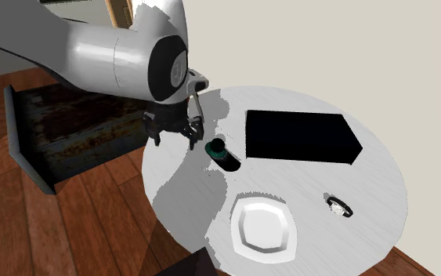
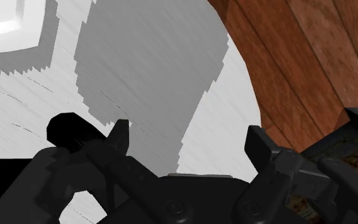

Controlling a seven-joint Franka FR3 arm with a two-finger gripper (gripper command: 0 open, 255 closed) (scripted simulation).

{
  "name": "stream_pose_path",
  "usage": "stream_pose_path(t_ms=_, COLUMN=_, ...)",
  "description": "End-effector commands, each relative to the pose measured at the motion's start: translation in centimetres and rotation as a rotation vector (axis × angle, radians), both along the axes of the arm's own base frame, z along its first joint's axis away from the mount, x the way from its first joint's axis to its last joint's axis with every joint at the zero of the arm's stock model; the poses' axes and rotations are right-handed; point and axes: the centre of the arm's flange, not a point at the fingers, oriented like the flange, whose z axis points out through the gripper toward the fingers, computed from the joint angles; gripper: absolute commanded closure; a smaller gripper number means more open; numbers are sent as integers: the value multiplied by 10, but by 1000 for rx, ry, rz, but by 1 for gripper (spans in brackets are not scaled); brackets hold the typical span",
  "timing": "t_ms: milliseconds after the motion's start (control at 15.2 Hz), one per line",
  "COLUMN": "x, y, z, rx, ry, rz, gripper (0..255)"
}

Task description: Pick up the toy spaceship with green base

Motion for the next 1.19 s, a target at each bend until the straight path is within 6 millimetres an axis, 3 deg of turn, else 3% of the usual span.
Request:
stream_pose_path(t_ms=0, x=8, y=-22, z=-15, rx=1, ry=-20, rz=-35, gripper=0)
stream_pose_path(t_ms=858, x=44, y=-160, z=-97, rx=18, ry=-144, rz=-256, gripper=0)
stream_pose_path(t_ms=924, x=46, y=-168, z=-102, rx=19, ry=-151, rz=-269, gripper=0)
stream_pose_path(t_ms=1122, x=46, y=-168, z=-118, rx=19, ry=-151, rz=-269, gripper=0)
